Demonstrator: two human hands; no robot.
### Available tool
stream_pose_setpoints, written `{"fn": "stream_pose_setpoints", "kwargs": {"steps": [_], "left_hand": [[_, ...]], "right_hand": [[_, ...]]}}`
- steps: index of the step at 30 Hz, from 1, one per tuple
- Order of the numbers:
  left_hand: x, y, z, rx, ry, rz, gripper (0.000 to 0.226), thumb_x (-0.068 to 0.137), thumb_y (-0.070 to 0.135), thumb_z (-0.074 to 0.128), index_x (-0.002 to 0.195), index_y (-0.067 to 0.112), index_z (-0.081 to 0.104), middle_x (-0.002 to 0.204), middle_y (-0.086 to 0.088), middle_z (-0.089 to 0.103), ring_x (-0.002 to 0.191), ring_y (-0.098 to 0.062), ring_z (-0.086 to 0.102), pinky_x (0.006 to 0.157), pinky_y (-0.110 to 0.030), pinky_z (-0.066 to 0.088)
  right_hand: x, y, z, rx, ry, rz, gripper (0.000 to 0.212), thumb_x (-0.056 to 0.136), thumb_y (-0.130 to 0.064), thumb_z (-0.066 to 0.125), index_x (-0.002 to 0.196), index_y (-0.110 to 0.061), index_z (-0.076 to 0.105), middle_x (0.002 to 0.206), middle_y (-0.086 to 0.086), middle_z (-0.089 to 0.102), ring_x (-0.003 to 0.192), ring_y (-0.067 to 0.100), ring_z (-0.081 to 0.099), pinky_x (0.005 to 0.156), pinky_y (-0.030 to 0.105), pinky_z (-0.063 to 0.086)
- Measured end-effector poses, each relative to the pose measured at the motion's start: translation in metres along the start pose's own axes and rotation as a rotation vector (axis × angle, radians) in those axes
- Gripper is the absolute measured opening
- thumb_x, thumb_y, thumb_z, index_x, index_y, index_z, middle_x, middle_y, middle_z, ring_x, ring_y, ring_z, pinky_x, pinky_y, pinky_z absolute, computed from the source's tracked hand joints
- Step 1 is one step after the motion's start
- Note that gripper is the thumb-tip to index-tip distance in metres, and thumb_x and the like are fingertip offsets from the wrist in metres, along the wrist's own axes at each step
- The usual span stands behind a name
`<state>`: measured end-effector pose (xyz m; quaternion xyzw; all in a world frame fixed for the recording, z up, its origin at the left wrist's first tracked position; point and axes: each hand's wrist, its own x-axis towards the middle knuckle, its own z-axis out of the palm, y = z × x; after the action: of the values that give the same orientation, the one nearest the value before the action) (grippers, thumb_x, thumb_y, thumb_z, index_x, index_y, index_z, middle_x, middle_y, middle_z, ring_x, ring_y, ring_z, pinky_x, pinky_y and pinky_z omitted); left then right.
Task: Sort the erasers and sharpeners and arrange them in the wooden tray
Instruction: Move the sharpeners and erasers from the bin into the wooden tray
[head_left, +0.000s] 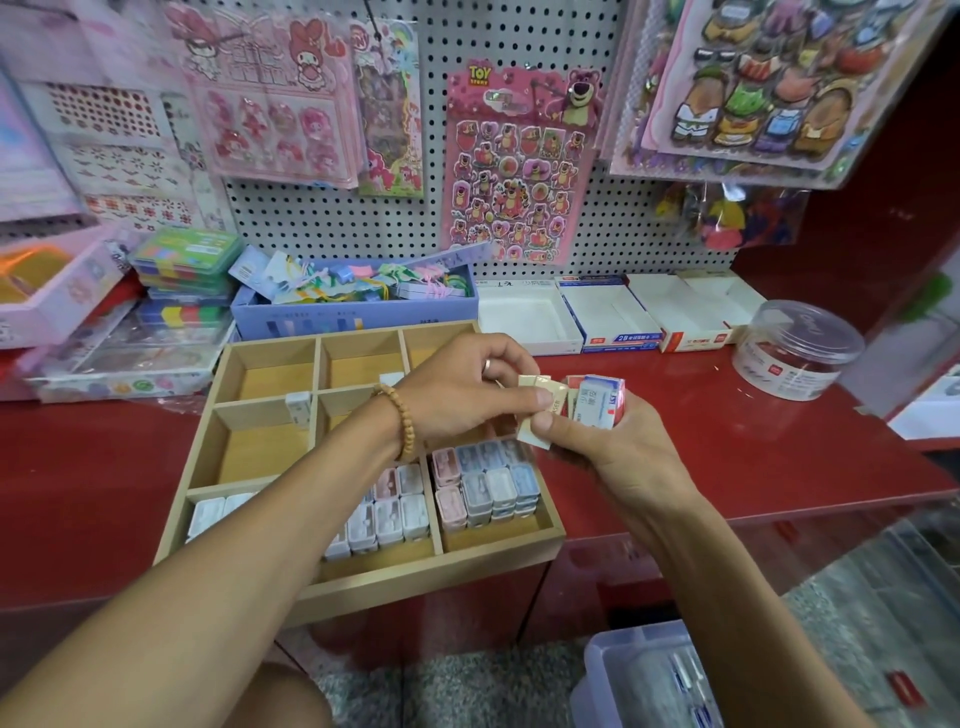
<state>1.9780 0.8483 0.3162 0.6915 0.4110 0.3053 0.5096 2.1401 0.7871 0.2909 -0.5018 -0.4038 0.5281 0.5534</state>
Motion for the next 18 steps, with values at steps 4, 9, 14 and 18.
{"fn": "stream_pose_setpoints", "kwargs": {"steps": [4, 9, 14, 18], "left_hand": [[0.003, -0.007, -0.018, 0.12, 0.144, -0.019, 0.022, 0.083, 0.014, 0.074, 0.104, 0.014, 0.066, 0.078, 0.002, 0.066, 0.053, -0.006, 0.061, 0.052, -0.022, 0.051], [0.004, -0.029, -0.02, 0.533, 0.162, -0.029, 0.012, 0.083, 0.026, 0.075, 0.092, 0.024, 0.067, 0.091, 0.008, 0.066, 0.074, -0.005, 0.062, 0.072, -0.026, 0.053], [0.012, -0.04, -0.007, 0.681, 0.191, 0.003, 0.014, 0.083, 0.028, 0.074, 0.093, 0.022, 0.065, 0.093, 0.008, 0.065, 0.084, -0.009, 0.059, 0.076, -0.03, 0.05], [0.015, -0.047, -0.004, 0.646, 0.204, -0.02, 0.019, 0.078, 0.027, 0.078, 0.09, 0.025, 0.063, 0.092, 0.006, 0.058, 0.085, -0.012, 0.053, 0.071, -0.026, 0.043]], "right_hand": [[0.0, -0.001, -0.008, 0.248, 0.148, 0.045, 0.032, 0.075, -0.009, 0.078, 0.1, 0.0, 0.06, 0.089, 0.015, 0.064, 0.077, 0.02, 0.068, 0.073, 0.028, 0.062], [-0.003, 0.002, -0.026, 0.372, 0.268, 0.103, 0.017, 0.086, 0.009, 0.065, 0.097, 0.0, 0.055, 0.086, 0.01, 0.059, 0.079, 0.016, 0.066, 0.079, 0.034, 0.062], [-0.005, 0.009, -0.029, 0.214, 0.253, 0.162, 0.011, 0.087, 0.007, 0.065, 0.092, 0.0, 0.059, 0.08, 0.01, 0.064, 0.078, 0.022, 0.069, 0.063, 0.025, 0.061], [-0.004, 0.012, -0.028, 0.094, 0.273, 0.157, 0.014, 0.083, -0.002, 0.075, 0.091, -0.008, 0.064, 0.074, 0.003, 0.065, 0.067, 0.012, 0.061, 0.053, 0.02, 0.051]]}}
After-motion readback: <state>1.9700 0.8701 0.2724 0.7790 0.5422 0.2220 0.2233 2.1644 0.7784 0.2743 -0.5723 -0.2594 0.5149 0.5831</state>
